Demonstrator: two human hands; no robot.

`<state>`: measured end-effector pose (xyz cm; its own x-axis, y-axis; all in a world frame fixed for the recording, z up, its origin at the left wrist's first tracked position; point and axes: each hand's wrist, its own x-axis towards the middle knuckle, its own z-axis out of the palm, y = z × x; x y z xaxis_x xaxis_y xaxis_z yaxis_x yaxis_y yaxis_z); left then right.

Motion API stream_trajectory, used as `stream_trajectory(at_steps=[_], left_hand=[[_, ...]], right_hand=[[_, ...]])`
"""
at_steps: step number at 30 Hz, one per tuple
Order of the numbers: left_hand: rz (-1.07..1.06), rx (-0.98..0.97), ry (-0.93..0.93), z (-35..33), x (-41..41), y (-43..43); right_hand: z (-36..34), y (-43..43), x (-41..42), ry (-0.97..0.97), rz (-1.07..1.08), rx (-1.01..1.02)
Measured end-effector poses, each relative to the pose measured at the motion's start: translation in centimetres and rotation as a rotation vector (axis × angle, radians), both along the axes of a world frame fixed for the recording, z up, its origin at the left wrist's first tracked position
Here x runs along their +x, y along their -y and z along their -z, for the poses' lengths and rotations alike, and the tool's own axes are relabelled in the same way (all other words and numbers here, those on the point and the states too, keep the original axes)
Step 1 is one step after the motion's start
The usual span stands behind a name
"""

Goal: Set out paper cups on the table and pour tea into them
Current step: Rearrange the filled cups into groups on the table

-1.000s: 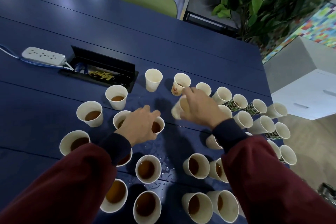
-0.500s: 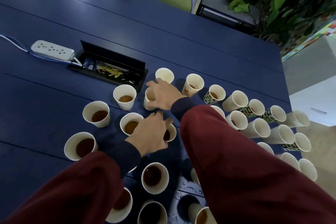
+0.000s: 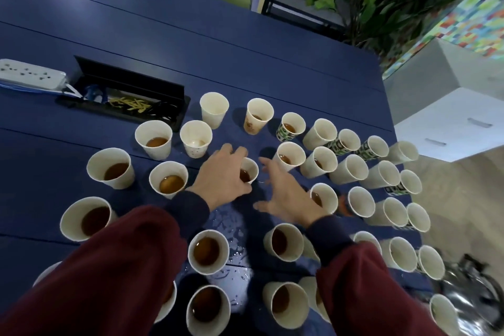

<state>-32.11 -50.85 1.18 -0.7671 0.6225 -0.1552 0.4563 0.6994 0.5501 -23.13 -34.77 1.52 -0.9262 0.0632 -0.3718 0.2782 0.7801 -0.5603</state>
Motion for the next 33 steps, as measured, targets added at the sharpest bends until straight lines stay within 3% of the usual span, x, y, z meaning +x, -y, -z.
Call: stream_trajectory(at_steps=[8, 14, 19, 25, 29, 33], left_hand=[[0.074, 0.107, 0.099, -2.5, 3.6, -4.0], [0.07, 0.183, 0.281, -2.4, 4.2, -3.4], [-0.011, 0.025, 0.071, -1.9, 3.1, -0.6], [-0.268, -0.235, -0.26, -1.6, 1.1, 4.8], [-0.427, -0.33, -0.233, -0.3, 0.9, 7.8], [-0.354, -0.36, -0.13, 1.2, 0.6, 9.2]], right_hand=[[0.1, -1.3, 2.9, -0.232, 0.092, 0.137], [1.0, -2.1, 3.7, -0.124, 0.045, 0.272], [1.2, -2.0, 3.8, -0.052, 0.066, 0.332], [1.5, -1.6, 3.8, 0.001, 0.09, 0.4], [1.3, -1.4, 3.7, 0.01, 0.084, 0.435], [1.0, -1.4, 3.6, 0.02, 0.065, 0.457]])
